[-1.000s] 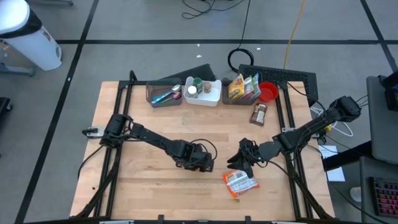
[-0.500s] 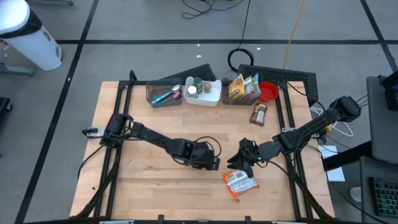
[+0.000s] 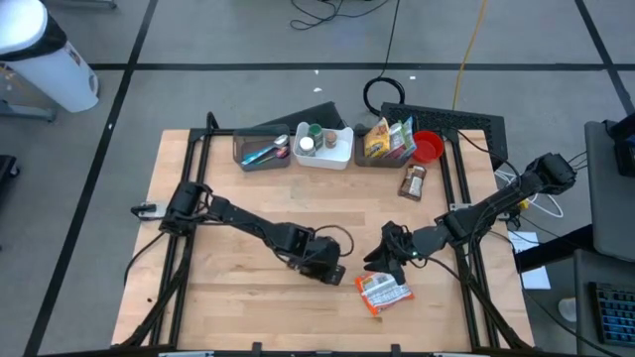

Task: Pick & Place Food Item
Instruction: Put the black seasoning bottle into the white bin

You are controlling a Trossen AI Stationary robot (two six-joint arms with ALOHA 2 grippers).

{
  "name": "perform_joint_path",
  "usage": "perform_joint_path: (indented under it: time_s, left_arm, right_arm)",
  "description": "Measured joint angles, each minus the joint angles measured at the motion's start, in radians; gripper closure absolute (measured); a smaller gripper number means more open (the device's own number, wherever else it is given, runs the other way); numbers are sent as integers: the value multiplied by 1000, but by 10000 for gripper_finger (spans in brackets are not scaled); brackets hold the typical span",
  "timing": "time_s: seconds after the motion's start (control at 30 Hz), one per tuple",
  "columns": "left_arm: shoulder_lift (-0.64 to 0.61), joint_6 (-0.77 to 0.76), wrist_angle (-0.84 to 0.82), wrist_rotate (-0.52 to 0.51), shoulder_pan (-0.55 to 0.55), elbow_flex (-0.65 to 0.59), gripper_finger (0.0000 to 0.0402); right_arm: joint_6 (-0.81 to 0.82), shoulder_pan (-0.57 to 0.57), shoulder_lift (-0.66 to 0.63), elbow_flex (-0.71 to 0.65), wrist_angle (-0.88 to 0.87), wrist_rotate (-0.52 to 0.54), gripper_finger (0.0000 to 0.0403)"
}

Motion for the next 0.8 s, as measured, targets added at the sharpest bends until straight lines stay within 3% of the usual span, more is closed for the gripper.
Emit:
perform_joint_path:
  time_s: [0.17,0.37,0.57,0.8]
  left_arm:
    - [-4,-51,-151,68,-46,0,218]
    - [-58,-109,-332,30,-107,0,218]
    - [-204,-267,-450,-208,-156,0,218]
    - [-312,-735,-510,-630,-204,0,218]
  right_arm:
    - [3,0,0,0,-18,0,259]
    - [-3,0,0,0,-56,0,259]
    - [-43,-3,0,0,-74,5,259]
    - [-83,-54,0,0,-82,32,259]
